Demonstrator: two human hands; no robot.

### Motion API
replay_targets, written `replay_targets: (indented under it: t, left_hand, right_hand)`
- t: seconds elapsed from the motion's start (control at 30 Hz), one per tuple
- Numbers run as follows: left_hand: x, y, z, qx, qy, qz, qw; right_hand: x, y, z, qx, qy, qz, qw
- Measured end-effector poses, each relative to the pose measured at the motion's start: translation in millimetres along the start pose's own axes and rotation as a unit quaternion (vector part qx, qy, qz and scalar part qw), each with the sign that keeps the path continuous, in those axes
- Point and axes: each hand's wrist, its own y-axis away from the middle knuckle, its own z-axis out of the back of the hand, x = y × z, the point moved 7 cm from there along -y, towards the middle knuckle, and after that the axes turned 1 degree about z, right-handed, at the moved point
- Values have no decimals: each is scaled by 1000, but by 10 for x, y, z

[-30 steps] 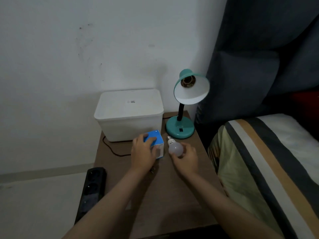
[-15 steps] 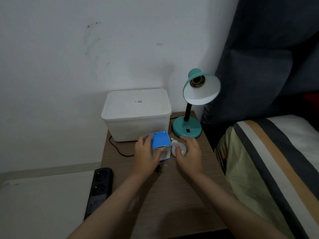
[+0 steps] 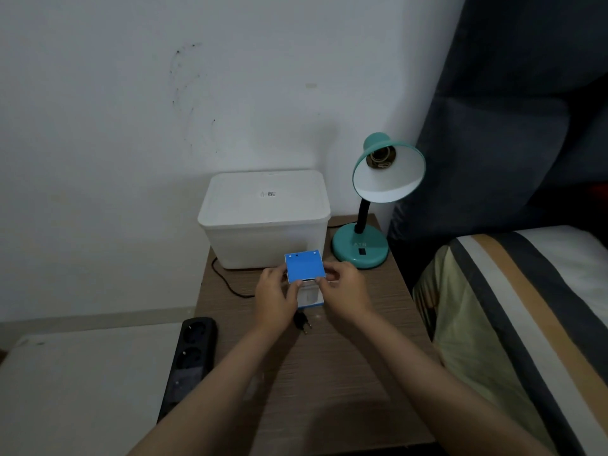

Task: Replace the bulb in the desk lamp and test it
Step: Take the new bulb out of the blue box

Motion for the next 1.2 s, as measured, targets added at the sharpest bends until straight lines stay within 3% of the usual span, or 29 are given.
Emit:
replay_targets:
  t: [0.3,0.5,0.9,1.2]
  left_hand:
    - [11,3,-12,6,33,-13,999]
    - [-15,-9,-4,27,49,-19,998]
    - [97,-336,-93,235,-17,50,971]
    - [22,-321,-60,261,31,72,962]
  right_hand:
    - [27,16,88,-25,-96,2,995]
    - [238,-139,115,-23,-115,53,992]
    - [234,-293,75,62,56,89,993]
    - [291,-400,-10,146,185,122,964]
